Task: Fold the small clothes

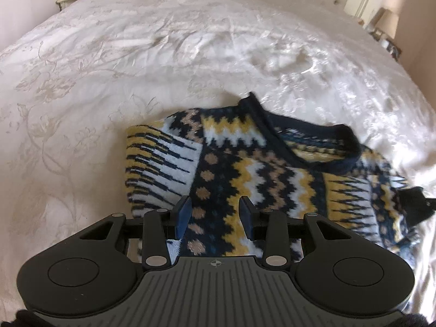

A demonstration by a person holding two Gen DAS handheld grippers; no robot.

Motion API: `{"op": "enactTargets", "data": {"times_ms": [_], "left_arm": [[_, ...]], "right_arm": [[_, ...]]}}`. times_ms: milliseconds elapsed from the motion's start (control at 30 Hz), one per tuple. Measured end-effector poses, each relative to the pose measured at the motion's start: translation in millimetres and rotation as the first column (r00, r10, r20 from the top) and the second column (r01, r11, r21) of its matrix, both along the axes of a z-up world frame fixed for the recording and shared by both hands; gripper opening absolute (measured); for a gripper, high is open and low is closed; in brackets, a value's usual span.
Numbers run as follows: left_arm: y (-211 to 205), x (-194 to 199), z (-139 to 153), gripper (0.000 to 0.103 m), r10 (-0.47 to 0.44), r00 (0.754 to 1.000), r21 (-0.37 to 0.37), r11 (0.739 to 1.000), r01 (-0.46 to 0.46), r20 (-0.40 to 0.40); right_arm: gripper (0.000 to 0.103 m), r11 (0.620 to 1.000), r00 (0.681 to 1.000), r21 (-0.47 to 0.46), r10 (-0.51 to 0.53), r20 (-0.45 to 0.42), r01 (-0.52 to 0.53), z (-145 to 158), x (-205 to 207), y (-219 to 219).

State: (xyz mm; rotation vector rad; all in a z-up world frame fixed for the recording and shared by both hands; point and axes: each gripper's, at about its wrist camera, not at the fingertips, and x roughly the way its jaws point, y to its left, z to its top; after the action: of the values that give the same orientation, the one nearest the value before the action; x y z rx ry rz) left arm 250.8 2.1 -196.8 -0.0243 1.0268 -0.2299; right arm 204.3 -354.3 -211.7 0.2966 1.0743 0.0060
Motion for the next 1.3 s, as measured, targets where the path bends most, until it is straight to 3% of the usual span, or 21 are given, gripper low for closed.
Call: {"op": "enactTargets", "data": {"times_ms": [67, 100, 300, 367, 433, 500, 567, 667, 967, 1300], "left_arm": [[3.2, 4.8, -11.2, 0.037, 0.001, 1.000, 0.044, 0.999, 0.000, -0.028], [5.3, 5.6, -15.4, 0.037, -0.002, 0.999, 0.054, 0.999, 0.004, -0.035], [12.9, 1.9, -19.9, 0.038, -0.026, 0.999, 0.037, 0.999, 0.027, -0.018], [13.8, 0.1, -17.9, 0.047, -0.035, 0.999, 0.013, 0.999, 0.035, -0.017], [13.4, -3.7, -13.4, 0.065, -0.044, 0.999, -0.022, 0.999, 0.043, -0.017], [10.2, -10.1, -6.2, 0.073, -0.048, 0.999, -0.034, 0.998, 0.048, -0.002], [7.2, -19.9, 1.7, 0.078, -0.049, 0.999, -0.033, 0.998, 0.049, 0.015], [4.5, -37.5, 10.2, 0.079, -0.042, 0.999, -0.041, 0.998, 0.042, 0.003], [7.3, -105.0, 14.1, 0.079, -0.031, 0.995, -0.039, 0.999, 0.027, -0.090], [23.4, -162.7, 17.9, 0.080, -0.064, 0.991, -0.070, 0.996, 0.056, -0.121]], "right_arm": [[0.035, 1.000, 1.000, 0.000, -0.016, -0.020, 0.016, -9.7, 0.1, -0.9], [0.048, 1.000, 0.999, -0.002, -0.029, -0.030, 0.029, -14.3, -0.4, -3.1], [0.066, 0.996, 0.995, -0.021, -0.090, -0.048, 0.089, -22.0, -13.2, -20.6], [0.070, 0.994, 0.993, -0.019, -0.107, -0.040, 0.107, -19.0, -20.4, -25.1], [0.079, 0.993, 0.992, -0.009, -0.122, -0.029, 0.122, -15.6, -27.8, -27.1], [0.084, 0.992, 0.991, 0.005, -0.129, -0.024, 0.129, -12.1, -36.9, -27.4], [0.087, 0.992, 0.992, 0.011, -0.127, -0.025, 0.127, -9.2, -45.1, -21.7], [0.103, 0.993, 0.994, 0.033, -0.110, -0.027, 0.111, -7.2, -58.5, -9.1], [0.103, 0.995, 0.997, 0.078, -0.067, -0.032, 0.069, 4.4, -107.6, 35.2], [0.103, 0.993, 0.996, 0.071, -0.088, -0.025, 0.090, 15.0, -168.0, 66.2]]}}
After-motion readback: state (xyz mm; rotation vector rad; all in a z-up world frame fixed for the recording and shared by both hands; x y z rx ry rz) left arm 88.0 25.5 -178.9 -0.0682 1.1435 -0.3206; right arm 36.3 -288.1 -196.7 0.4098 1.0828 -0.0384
